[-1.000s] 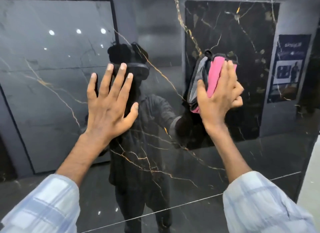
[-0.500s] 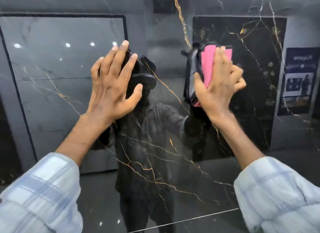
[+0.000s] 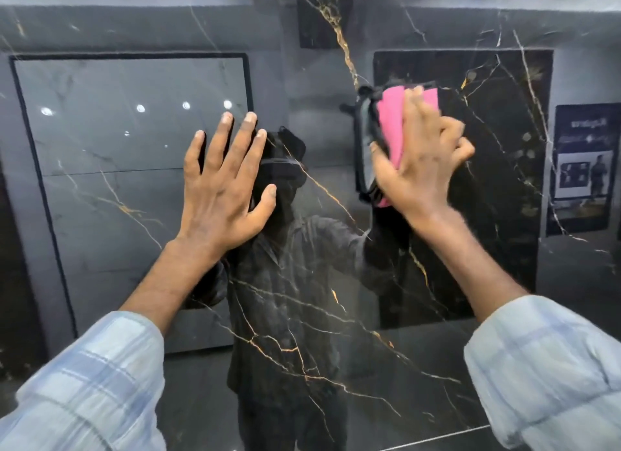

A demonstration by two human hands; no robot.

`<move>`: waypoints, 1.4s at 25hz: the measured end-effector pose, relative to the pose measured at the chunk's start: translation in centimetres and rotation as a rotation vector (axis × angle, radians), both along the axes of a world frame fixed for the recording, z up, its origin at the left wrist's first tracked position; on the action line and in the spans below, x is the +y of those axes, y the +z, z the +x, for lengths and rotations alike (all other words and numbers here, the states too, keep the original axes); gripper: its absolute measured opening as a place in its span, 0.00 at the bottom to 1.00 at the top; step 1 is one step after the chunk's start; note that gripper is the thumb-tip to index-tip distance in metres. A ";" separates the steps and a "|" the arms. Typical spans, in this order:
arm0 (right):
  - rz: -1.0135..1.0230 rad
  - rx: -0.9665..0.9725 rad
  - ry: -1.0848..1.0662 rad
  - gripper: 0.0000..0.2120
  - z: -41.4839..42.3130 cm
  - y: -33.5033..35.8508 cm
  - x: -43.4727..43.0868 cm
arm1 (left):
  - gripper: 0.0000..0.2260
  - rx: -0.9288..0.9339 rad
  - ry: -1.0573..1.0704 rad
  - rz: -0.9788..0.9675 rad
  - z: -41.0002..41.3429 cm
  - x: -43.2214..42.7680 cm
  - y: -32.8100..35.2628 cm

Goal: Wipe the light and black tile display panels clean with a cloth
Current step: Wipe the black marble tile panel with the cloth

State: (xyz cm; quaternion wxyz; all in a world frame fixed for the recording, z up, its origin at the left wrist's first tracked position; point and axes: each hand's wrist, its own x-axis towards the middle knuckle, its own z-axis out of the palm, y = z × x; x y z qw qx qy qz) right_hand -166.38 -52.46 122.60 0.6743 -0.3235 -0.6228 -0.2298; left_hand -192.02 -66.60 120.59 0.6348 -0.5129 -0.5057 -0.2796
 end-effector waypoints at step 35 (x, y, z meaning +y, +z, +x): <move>0.292 -0.195 -0.006 0.38 -0.2 19.0 2.4 | 0.32 0.062 0.138 0.093 -0.5 0.7 11.1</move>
